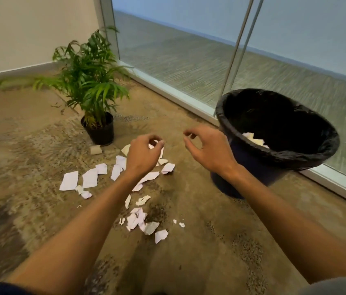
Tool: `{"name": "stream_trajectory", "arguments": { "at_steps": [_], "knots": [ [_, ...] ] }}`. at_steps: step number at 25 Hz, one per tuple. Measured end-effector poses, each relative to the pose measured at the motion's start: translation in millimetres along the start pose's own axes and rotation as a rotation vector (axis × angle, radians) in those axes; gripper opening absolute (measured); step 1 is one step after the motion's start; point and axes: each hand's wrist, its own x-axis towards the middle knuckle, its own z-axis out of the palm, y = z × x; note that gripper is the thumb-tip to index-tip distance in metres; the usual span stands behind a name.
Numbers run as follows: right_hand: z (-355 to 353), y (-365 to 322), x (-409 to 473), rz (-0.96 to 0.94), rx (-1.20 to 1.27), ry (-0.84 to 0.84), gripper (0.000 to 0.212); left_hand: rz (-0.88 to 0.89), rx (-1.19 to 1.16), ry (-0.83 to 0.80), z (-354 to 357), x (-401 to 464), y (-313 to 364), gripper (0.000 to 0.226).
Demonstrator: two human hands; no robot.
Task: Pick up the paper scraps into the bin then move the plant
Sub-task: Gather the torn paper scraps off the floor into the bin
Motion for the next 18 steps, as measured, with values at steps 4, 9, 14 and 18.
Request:
{"name": "stream_trajectory", "arguments": {
  "at_steps": [4, 9, 14, 18],
  "knots": [
    [67, 8, -9, 0.092, 0.077, -0.196, 0.021, -0.233, 0.079, 0.039, -11, -3, -82, 0.020],
    [131, 29, -27, 0.153, 0.061, -0.398, 0.024, -0.447, 0.186, 0.113, -5, 13, -153, 0.028],
    [187, 48, -3, 0.263, 0.047, -0.547, 0.049, -0.525, 0.312, -0.060, 19, 40, -187, 0.060],
    [223, 54, 17, 0.208, 0.016, -0.768, 0.061, -0.479, 0.468, -0.089, 37, 39, -195, 0.061]
  ]
}}
